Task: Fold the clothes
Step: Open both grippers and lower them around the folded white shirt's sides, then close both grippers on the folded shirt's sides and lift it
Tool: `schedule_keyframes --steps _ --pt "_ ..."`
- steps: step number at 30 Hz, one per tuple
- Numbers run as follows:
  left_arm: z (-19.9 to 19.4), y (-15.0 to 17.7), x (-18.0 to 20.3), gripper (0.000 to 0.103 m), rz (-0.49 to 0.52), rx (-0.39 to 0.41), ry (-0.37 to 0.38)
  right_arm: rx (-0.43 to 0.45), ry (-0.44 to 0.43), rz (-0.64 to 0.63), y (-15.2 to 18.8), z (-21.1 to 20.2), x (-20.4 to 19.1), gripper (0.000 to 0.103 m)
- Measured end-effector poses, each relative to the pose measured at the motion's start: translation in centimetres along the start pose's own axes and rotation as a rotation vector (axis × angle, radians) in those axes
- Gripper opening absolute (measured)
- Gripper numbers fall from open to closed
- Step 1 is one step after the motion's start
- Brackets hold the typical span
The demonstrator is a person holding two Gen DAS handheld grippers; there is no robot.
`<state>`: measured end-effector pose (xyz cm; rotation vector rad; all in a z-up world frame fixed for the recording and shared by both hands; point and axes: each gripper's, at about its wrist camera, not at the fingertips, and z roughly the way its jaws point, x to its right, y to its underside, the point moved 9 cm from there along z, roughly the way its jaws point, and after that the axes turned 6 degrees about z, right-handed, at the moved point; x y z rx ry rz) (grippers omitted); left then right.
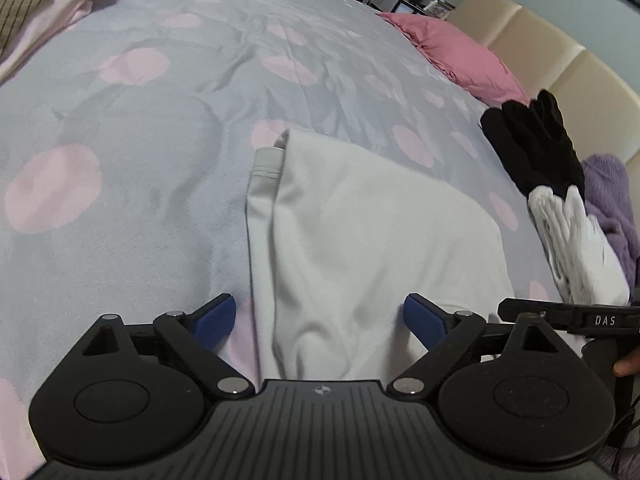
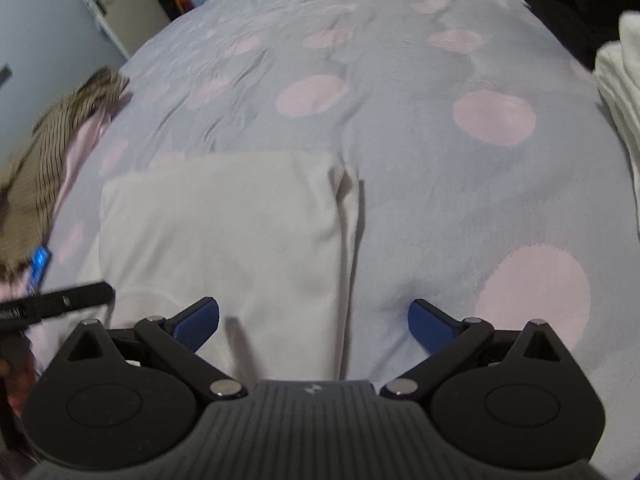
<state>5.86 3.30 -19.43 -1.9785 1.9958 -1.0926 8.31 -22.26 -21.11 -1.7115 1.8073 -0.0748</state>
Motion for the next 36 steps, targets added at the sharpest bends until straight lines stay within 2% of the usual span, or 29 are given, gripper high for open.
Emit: schedule_keyframes --steps 3,5,7,9,10,12,17,23,26,28,31,33,36 --pt "0.1 -0.3 -0.8 0.089 -0.057 0.005 0.023 0.005 -0.036 0.06 -0.5 0.1 0.4 0.098" --pt "0.1 -0.4 -1.3 0.079 -0.088 0.005 0.027 0.003 -0.05 0.064 -0.6 0.1 0.3 0.091" --pt "-0.1 -0.5 -2.0 0.059 -0.115 0.004 0.027 -0.003 -0.065 0.063 -0.4 0.1 0.3 0.077" --pt "-0.3 -0.5 -2.7 0.05 -0.167 0.013 0.051 -0.02 -0.096 0.081 -0.2 0.1 0.4 0.071" --pt "-0.3 -0.5 -3.0 0.04 -0.187 0.016 0.057 -0.032 -0.114 0.096 -0.1 0.2 0.5 0.067" --pt "-0.2 -0.5 -3.4 0.034 -0.2 0.012 0.062 -0.054 -0.147 0.126 0.1 0.5 0.5 0.063" --pt "0.3 -0.8 -3.3 0.032 -0.205 0.0 0.102 -0.079 -0.199 0.178 -0.1 1.1 0.6 0.06" --pt "0.2 -0.6 -2.6 0.025 -0.16 -0.027 0.12 -0.086 -0.236 0.21 -0.1 1.2 0.6 0.059" --pt "0.0 -0.3 -3.2 0.022 -0.185 -0.056 0.124 -0.089 -0.237 0.214 -0.1 1.1 0.7 0.056" --pt "-0.1 -0.1 -3.9 0.021 -0.242 -0.061 0.142 -0.098 -0.239 0.224 -0.1 1.1 0.9 0.052" --pt "0.3 -0.1 -3.6 0.021 -0.213 -0.068 0.128 -0.11 -0.262 0.296 -0.2 1.4 1.6 0.051" --pt "0.7 -0.2 -3.6 0.021 -0.229 -0.068 0.137 -0.116 -0.275 0.34 -0.3 1.7 1.8 0.052" --pt "1.3 -0.3 -4.0 0.021 -0.282 -0.054 0.187 -0.117 -0.287 0.331 -0.6 2.2 1.3 0.053"
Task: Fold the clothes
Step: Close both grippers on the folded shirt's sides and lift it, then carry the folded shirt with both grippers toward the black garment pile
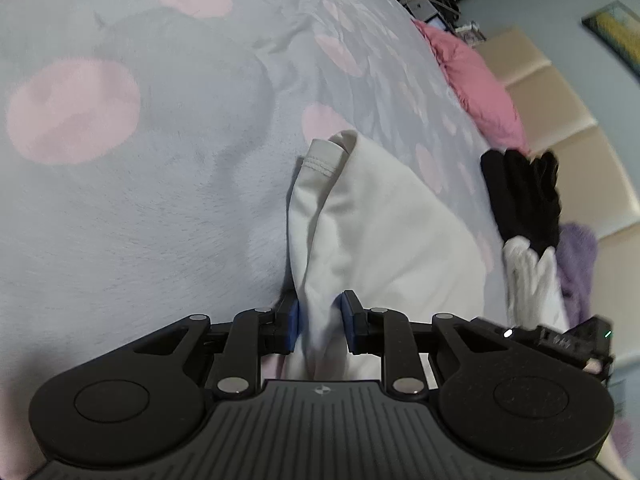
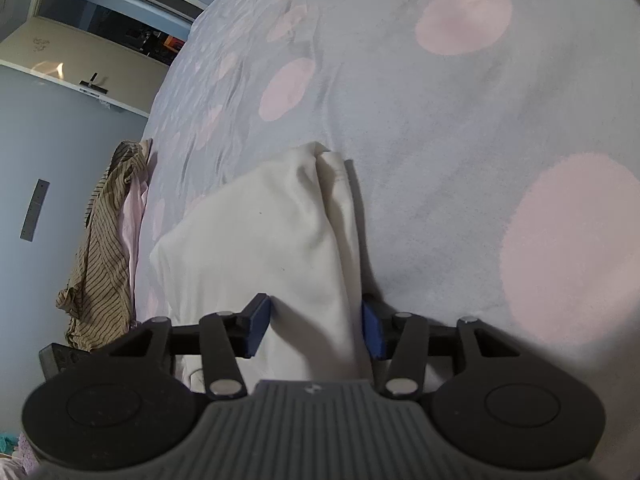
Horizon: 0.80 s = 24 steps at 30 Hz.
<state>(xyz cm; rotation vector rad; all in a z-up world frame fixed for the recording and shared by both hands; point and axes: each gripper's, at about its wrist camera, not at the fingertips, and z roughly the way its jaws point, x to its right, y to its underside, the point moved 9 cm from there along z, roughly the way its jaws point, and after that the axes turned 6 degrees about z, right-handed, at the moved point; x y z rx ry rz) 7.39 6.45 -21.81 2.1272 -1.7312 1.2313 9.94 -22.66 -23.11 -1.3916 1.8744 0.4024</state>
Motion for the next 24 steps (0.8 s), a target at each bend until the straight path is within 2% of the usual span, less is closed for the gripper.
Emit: schedule_keyframes --steps 2,3,5,6,7,12,24 --pt "0.3 -0.2 0.1 0.021 0.01 0.003 0.017 0.005 -0.002 -0.037 0.1 0.3 -0.6 0.053" --pt "0.3 -0.2 0.2 0.019 0.022 0.005 0.02 0.006 0.0 -0.056 0.1 0.5 -0.9 0.05" --pt "0.3 -0.3 0.5 0.016 0.047 0.015 0.015 0.012 0.001 -0.067 0.1 0.5 -1.0 0.037" --pt "0.2 -0.3 0.7 0.014 0.06 0.022 0.014 0.014 -0.004 -0.067 0.0 0.5 -1.0 0.025" --pt "0.0 -0.4 0.9 0.011 0.071 0.028 0.011 0.015 -0.018 -0.056 -0.1 0.4 -0.9 0.02" --pt "-1.1 -0.7 2.0 0.008 0.11 0.062 0.01 0.039 -0.044 -0.095 -0.1 -0.6 -2.0 0.014" --pt "-5.0 -2.1 7.5 0.007 0.223 0.177 0.069 0.137 -0.134 -0.101 -1.3 -6.0 -5.0 0.013"
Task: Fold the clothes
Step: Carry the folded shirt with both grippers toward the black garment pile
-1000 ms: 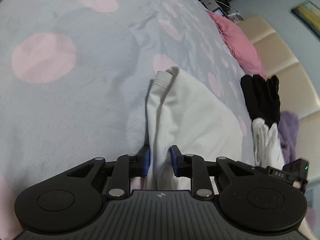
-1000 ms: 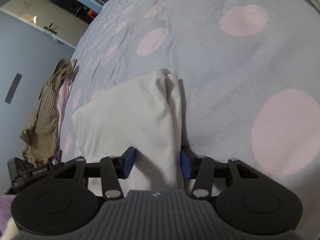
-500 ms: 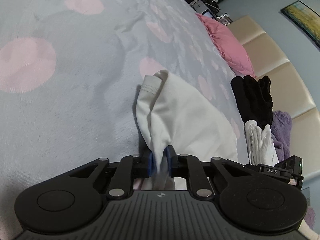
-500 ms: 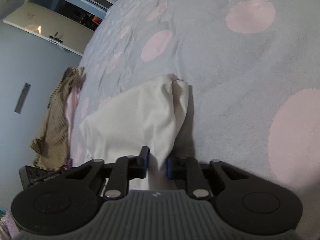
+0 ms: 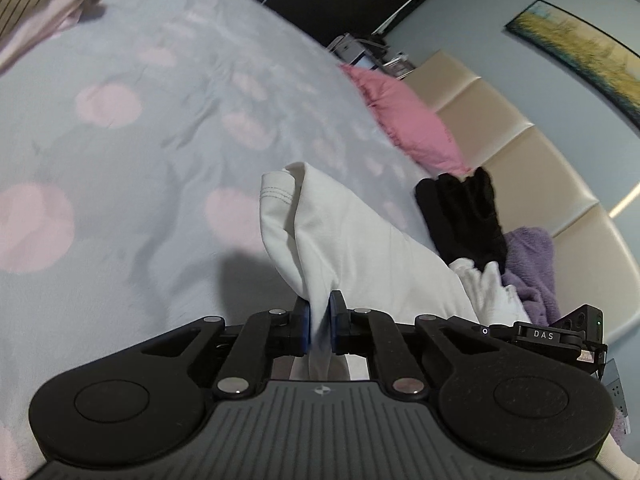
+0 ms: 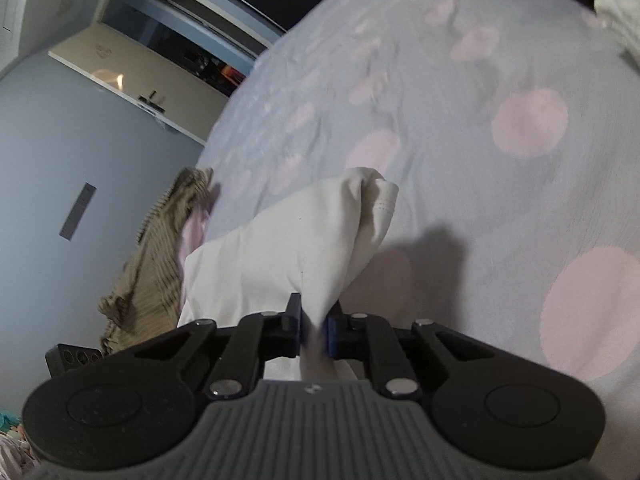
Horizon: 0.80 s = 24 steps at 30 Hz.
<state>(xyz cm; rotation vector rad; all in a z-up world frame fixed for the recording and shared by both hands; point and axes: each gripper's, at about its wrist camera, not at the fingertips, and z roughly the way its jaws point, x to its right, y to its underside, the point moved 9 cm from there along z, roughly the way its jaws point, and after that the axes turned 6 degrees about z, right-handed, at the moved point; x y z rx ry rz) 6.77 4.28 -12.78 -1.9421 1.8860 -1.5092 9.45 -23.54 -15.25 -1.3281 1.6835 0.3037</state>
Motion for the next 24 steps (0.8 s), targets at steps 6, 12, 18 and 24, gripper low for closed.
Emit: schedule_keyframes --steps 6,12,18,24 --pt "0.1 -1.8 5.0 0.007 0.008 0.018 0.105 0.034 -0.019 -0.004 -2.9 -5.4 -1.1 0.013" --pt "4.7 -3.0 11.9 0.007 0.0 -0.009 0.255 0.076 0.028 -0.028 -7.7 -13.1 -0.1 0.013" --pt "11.4 -3.4 20.4 0.007 0.027 -0.06 0.397 0.15 0.116 -0.07 -13.3 -22.5 2.7 0.013" --pt "18.7 -2.5 27.0 0.007 0.027 -0.146 0.471 0.201 0.227 -0.066 -17.6 -29.9 7.1 0.013"
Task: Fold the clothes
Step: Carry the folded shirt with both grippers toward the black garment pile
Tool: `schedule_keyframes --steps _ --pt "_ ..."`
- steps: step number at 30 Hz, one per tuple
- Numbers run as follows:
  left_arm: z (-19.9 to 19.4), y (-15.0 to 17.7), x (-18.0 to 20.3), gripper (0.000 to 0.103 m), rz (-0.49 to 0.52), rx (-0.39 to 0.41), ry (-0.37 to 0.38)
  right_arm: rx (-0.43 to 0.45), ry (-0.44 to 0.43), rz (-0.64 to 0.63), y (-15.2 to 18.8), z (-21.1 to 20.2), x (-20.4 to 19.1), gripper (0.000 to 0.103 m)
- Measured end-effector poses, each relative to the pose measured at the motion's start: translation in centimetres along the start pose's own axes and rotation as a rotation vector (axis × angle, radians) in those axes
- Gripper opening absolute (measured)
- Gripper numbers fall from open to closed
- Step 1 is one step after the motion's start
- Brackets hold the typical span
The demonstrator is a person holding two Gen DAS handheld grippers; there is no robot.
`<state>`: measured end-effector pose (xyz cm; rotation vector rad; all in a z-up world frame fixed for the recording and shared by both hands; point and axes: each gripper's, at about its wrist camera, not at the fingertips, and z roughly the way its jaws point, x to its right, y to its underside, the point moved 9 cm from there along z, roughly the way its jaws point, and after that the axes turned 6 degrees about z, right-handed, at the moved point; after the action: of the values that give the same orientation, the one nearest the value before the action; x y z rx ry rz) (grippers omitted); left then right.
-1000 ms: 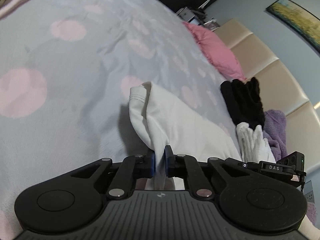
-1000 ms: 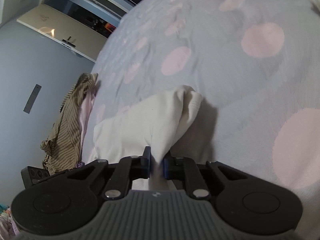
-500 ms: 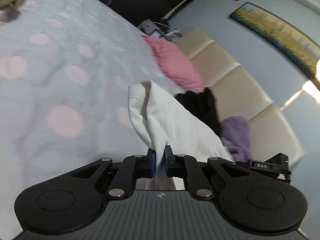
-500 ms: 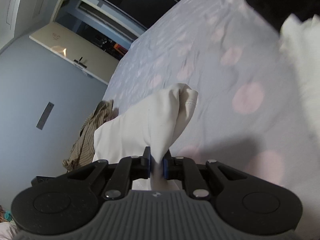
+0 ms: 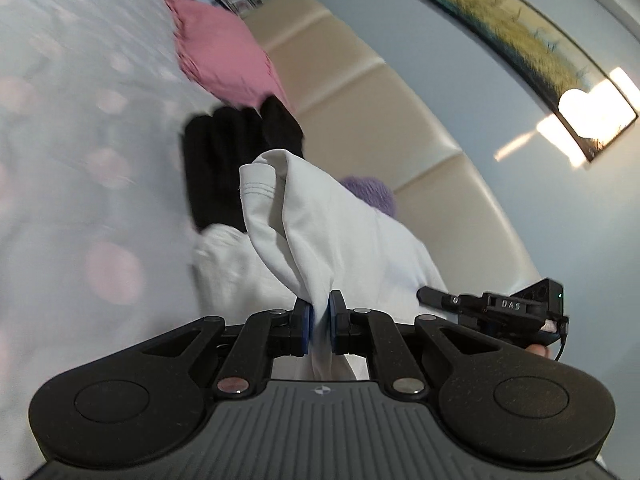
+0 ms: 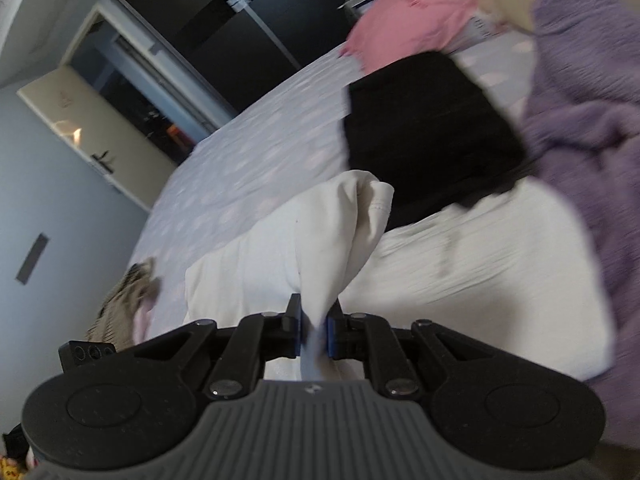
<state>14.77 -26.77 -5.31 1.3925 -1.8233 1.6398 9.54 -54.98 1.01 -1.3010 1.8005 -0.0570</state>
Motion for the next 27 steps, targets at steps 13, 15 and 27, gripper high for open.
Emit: schedule_keyframes --steps 13,15,27 --pt "11.4 1.7 -1.7 0.007 -0.019 -0.121 -0.069 -0.038 0.066 0.082 -5.8 3.1 12.3 0.013" --pt "12.4 1.8 -2.8 0.007 -0.015 -0.14 -0.096 -0.051 0.065 0.097 -6.0 4.7 13.7 0.013" --pt "14.3 3.6 -6.4 0.008 -0.011 -0.222 -0.135 -0.044 0.039 0.211 -4.6 9.0 20.4 0.019"
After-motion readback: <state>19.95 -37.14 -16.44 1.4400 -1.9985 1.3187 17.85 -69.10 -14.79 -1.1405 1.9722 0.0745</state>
